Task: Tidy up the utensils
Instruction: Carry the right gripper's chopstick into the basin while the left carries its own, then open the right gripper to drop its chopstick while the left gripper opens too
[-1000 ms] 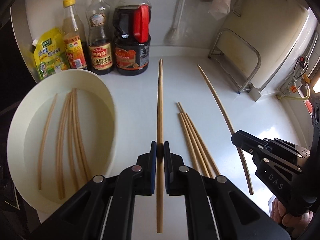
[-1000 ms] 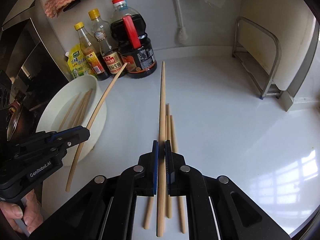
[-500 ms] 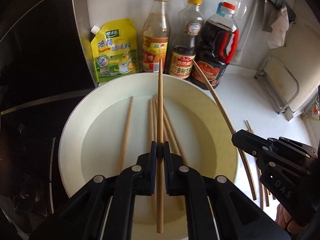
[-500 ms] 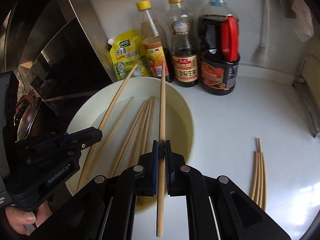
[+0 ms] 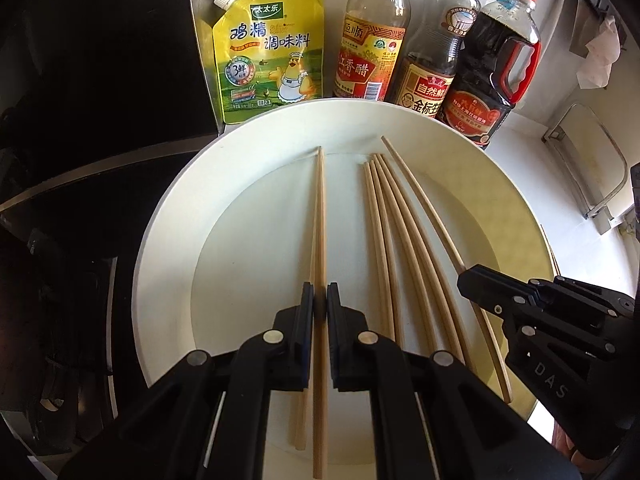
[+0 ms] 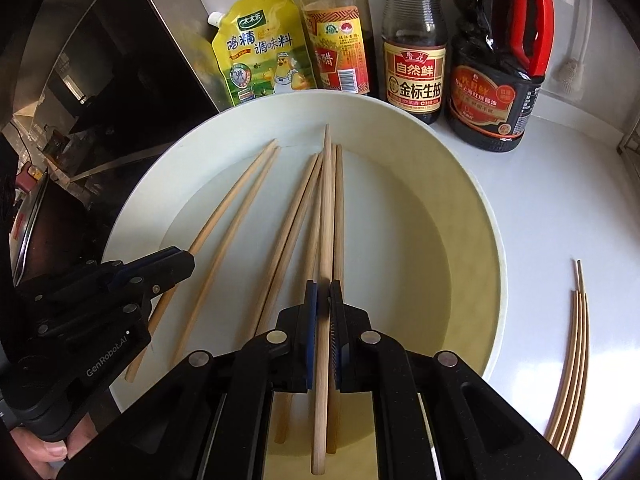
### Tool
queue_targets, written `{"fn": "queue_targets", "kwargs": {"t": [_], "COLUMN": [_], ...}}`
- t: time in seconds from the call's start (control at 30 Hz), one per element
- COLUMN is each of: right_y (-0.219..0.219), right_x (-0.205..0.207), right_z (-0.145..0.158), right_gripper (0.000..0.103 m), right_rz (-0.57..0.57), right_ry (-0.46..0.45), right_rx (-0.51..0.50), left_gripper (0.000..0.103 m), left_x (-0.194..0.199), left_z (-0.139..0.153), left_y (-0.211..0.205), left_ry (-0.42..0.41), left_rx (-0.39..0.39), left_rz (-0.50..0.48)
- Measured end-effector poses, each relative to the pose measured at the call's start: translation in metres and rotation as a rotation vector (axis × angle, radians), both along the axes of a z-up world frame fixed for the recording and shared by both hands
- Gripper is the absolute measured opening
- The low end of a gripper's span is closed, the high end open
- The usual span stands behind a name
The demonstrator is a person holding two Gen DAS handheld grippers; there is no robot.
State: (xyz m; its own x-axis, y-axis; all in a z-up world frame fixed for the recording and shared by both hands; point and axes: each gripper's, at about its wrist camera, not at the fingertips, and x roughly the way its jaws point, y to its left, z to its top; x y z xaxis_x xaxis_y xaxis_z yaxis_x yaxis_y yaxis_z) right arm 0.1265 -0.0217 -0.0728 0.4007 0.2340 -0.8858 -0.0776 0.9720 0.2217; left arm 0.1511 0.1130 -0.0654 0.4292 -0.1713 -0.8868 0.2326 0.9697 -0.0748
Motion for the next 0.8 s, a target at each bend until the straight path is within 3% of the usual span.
{"fn": "queue_targets", "kwargs": {"t": [0.1, 0.27, 0.4, 0.8], "right_y": [-0.003, -0.009, -0.014, -0.025], "right_x": [-0.001, -0.008, -0.015, -0.046], "right_z": [-0.001, 0.004, 0.011, 0.031], "right_gripper": [0.011, 0.012, 0.020, 0.020], "right_rz": [-0.013, -0.032, -0.044, -0.054], "right_ry": [-0.005, -0.024, -0.044, -0.098], "right_rx": [-0.001, -0.005, -0.006, -0.001], "left_gripper": [0.018, 0.018, 0.019, 0.019], "left_x": [0.001, -0.003, -0.009, -0.035], "left_z": [0.000, 0.006, 0.011, 0.031], "left_y": [0.003, 0.006, 0.005, 0.000], "left_ry": [0.000, -0.011, -0.023, -0.066], "left_rx": [-0.006, -0.011, -0.012, -0.016], "left_rz": [0.007, 0.008, 0.006, -0.008]}}
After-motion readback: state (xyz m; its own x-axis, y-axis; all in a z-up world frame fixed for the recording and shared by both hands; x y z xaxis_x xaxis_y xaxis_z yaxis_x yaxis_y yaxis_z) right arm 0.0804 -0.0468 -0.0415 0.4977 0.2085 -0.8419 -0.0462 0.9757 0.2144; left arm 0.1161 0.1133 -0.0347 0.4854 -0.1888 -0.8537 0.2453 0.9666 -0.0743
